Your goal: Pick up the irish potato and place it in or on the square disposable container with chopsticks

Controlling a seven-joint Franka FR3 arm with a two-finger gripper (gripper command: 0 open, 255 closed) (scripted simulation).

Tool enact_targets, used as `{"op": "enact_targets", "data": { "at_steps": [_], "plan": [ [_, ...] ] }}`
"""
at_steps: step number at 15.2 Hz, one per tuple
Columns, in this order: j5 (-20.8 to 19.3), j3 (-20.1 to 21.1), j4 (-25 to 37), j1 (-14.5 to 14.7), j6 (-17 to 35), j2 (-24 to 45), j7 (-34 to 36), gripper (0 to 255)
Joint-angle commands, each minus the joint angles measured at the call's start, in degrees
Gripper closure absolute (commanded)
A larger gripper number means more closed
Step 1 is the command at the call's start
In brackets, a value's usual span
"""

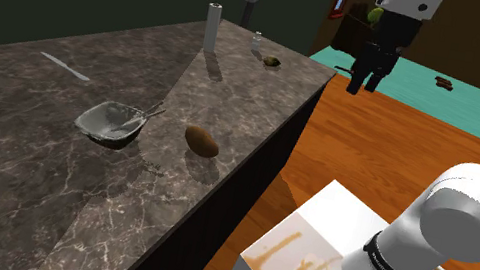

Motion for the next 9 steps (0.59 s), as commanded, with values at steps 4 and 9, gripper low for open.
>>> {"op": "enact_targets", "data": {
  "at_steps": [4,9],
  "plan": [
    [1.4,3.3,-1.8,1.2,5.3,2.5,2.8,0],
    [3.1,8.7,-3.1,2.9,14.3,8.4,7.6,0]
  ]
}}
